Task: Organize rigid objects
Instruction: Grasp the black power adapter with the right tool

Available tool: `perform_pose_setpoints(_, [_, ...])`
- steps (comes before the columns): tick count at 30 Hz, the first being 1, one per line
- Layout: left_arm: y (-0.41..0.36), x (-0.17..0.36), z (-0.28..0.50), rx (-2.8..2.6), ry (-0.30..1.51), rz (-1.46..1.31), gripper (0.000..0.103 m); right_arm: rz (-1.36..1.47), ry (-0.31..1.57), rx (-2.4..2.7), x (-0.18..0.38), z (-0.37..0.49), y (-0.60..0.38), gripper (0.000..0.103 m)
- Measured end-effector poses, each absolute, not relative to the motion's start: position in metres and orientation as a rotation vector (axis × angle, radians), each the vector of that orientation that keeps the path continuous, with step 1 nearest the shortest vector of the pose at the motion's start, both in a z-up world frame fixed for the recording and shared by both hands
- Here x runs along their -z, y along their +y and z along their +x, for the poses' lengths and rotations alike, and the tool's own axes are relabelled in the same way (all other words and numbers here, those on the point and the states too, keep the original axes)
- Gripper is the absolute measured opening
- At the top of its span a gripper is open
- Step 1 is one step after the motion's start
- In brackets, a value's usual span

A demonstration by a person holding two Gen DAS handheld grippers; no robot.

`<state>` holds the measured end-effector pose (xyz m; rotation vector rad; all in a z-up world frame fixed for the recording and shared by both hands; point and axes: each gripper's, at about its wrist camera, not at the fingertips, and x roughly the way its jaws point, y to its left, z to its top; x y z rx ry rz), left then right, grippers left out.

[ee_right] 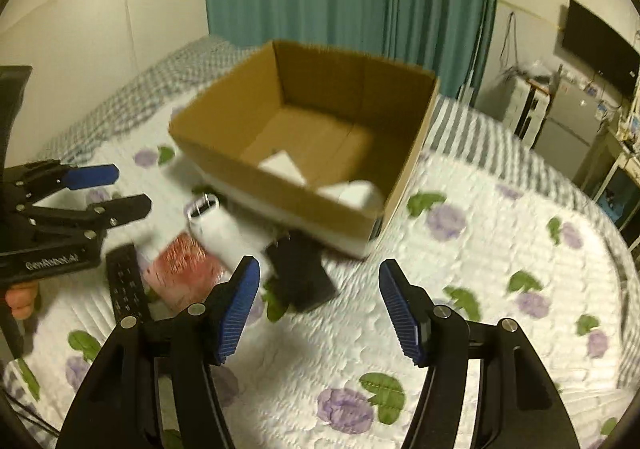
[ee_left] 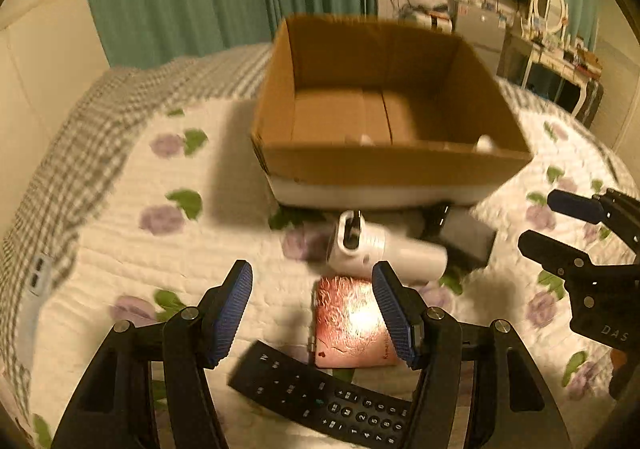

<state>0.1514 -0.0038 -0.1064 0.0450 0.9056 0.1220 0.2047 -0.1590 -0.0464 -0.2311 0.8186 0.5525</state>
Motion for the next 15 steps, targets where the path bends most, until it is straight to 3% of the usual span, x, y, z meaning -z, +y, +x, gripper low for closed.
perform_pose_setpoints(15, [-0.005, 0.149, 0.159, -0.086, 1.027, 0.024, 0.065, -0.276, 0.946, -0.578, 0.108, 0.244, -0.132, 0.062])
